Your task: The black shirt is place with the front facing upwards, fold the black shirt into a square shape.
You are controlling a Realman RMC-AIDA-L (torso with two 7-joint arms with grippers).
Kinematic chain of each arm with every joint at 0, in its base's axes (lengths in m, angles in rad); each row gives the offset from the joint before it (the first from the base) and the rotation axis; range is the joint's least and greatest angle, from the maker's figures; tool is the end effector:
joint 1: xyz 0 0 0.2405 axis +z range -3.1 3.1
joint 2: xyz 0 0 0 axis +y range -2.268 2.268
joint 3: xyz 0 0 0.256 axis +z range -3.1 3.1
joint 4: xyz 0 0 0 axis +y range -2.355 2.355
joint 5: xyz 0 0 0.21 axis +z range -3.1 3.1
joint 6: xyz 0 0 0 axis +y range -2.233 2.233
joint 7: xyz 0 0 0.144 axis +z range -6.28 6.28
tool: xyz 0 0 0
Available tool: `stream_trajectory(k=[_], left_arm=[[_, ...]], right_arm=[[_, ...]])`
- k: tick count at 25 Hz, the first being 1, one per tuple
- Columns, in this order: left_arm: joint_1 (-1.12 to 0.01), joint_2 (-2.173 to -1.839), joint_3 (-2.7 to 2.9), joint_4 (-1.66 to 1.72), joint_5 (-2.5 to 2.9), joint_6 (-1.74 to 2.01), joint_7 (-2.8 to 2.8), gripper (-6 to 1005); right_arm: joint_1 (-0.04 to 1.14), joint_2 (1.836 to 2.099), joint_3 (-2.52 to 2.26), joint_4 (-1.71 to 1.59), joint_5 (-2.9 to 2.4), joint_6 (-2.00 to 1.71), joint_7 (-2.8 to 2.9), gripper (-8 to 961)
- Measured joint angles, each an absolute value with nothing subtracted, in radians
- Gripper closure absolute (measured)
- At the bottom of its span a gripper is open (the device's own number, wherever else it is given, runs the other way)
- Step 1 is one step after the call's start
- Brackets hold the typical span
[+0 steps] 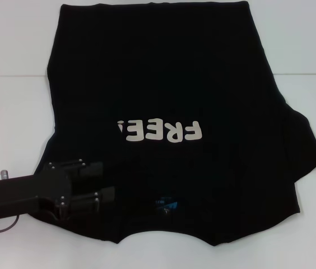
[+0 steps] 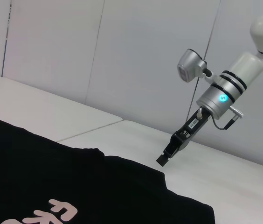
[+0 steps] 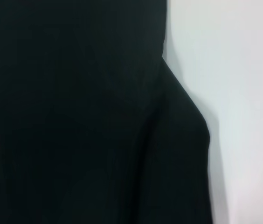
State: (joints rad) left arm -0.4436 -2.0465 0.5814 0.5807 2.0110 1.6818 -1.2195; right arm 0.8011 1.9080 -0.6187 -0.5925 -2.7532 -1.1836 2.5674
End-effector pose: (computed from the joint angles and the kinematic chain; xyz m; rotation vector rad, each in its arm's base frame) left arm -0.2929 0.2927 0.0116 -2.6959 -0.5834 -0.8012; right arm 0.3108 0.4175 0.0676 -1.9556 1.6612 -0.0559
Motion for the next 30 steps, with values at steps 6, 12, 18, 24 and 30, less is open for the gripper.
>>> stream_trajectory(k=[6,12,18,24,30], left_arm=[[-0.443,-2.045,0.581,0.584,2.011,1.688,-1.222,330],[-0.443,-2.044,0.581,0.584,2.011,1.69,-1.223,330],[-0.443,-2.043,0.581,0.584,2.011,1.69,-1.224,331],[-0.443,-2.044,0.581,0.583,2.011,1.689,-1.224,331],[-0.443,-2.045,0.581,0.581,2.011,1.688,-1.224,330]], right_arm=[[0.799,1.904,-0.621,-0.593,-2.752,-1.181,2.539,904],[0.799,1.916,-0.633,-0.583,-2.758,-1.149,2.539,611],[0.801,1.92,-0.645,-0.575,-2.759,-1.135,2.542,438],[0.809,1.93,-0.649,-0.559,-2.76,-1.119,2.539,285],[0.813,1.936,-0.669,-0.544,-2.759,-1.101,2.546,77]])
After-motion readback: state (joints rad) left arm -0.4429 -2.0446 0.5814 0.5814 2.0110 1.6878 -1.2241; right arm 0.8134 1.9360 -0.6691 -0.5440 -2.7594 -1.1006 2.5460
